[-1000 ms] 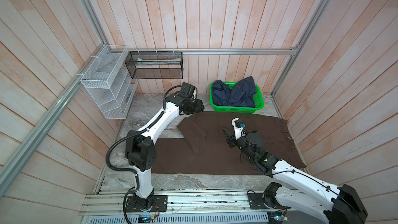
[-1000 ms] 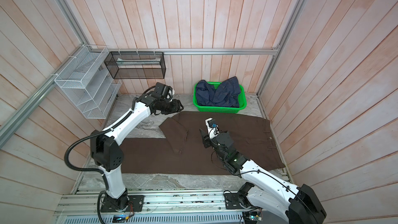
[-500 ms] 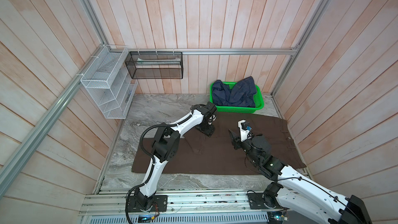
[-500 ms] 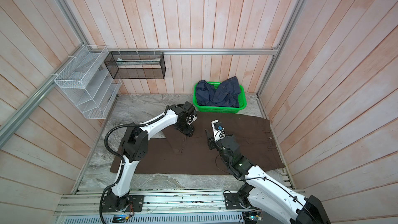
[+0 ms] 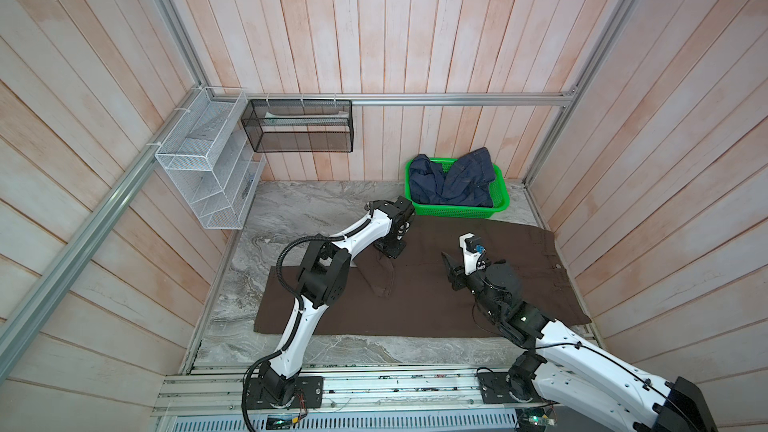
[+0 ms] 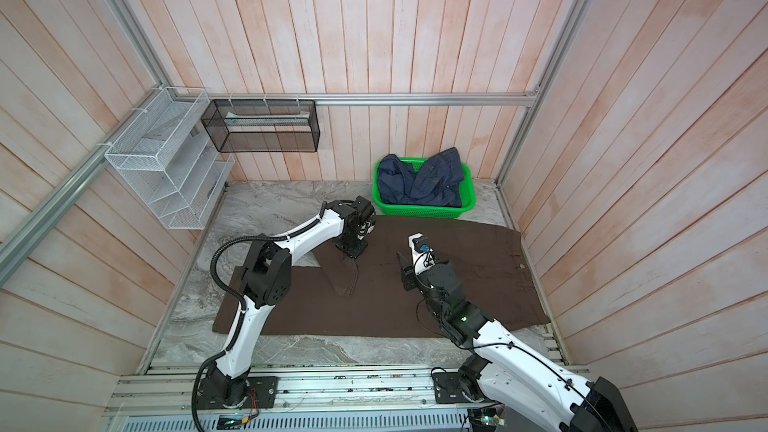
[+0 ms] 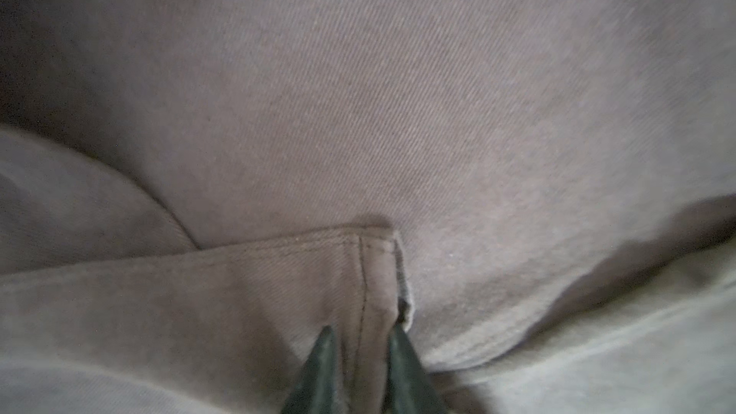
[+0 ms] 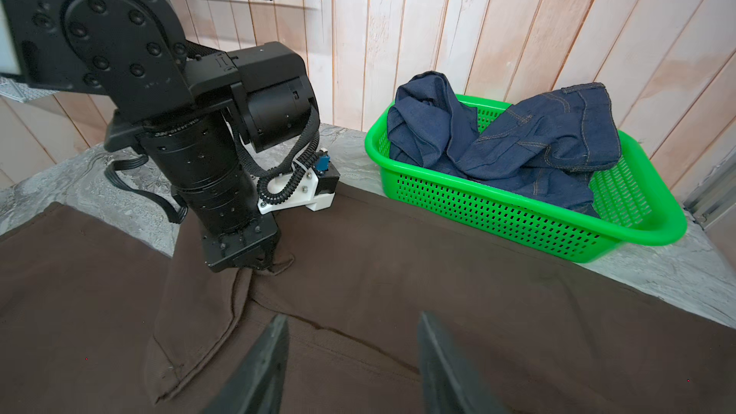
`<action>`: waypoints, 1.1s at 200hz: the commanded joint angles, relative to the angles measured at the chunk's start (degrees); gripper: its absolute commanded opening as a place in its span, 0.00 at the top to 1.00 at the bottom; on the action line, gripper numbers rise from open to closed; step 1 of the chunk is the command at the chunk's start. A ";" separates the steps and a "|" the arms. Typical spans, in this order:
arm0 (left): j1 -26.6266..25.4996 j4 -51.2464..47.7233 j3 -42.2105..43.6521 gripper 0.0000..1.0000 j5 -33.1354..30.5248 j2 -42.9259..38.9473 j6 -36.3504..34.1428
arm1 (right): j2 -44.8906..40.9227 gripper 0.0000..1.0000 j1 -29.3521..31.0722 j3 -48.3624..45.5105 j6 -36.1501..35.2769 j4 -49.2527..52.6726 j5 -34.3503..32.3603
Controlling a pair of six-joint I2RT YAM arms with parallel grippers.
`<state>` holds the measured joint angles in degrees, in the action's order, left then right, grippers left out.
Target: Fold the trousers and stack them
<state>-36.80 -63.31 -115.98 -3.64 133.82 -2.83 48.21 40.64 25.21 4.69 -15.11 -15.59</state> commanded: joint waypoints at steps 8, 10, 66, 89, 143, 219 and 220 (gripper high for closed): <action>0.44 -0.31 -1.92 1.00 -4.33 -1.20 1.89 | -0.68 0.48 -0.39 -0.42 0.91 0.25 0.01; 0.59 -0.21 -1.93 1.00 -4.53 -1.57 2.33 | -0.66 0.48 -0.39 -0.38 0.93 0.26 -0.01; 11.22 14.17 24.79 1.00 -4.80 -35.98 32.51 | 0.12 0.48 -0.56 0.17 1.16 -1.18 1.03; 17.64 17.96 41.98 1.00 -4.45 -52.12 45.71 | 1.06 0.48 -0.81 0.51 1.30 -2.16 2.10; 32.99 19.74 68.97 1.00 -1.61 -78.05 61.86 | 2.70 0.48 -1.09 1.14 1.99 -4.24 4.51; 37.59 18.32 68.82 0.39 4.37 -80.95 55.38 | 2.16 0.48 -1.09 0.85 2.69 -4.22 5.20; 37.59 18.27 68.76 0.39 4.49 -80.97 55.30 | 2.16 0.48 -1.09 0.87 2.74 -4.22 5.21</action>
<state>0.71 -44.60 -44.25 -1.45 54.02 55.33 51.13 39.92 25.23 6.33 -18.41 -11.05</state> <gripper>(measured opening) 0.595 0.524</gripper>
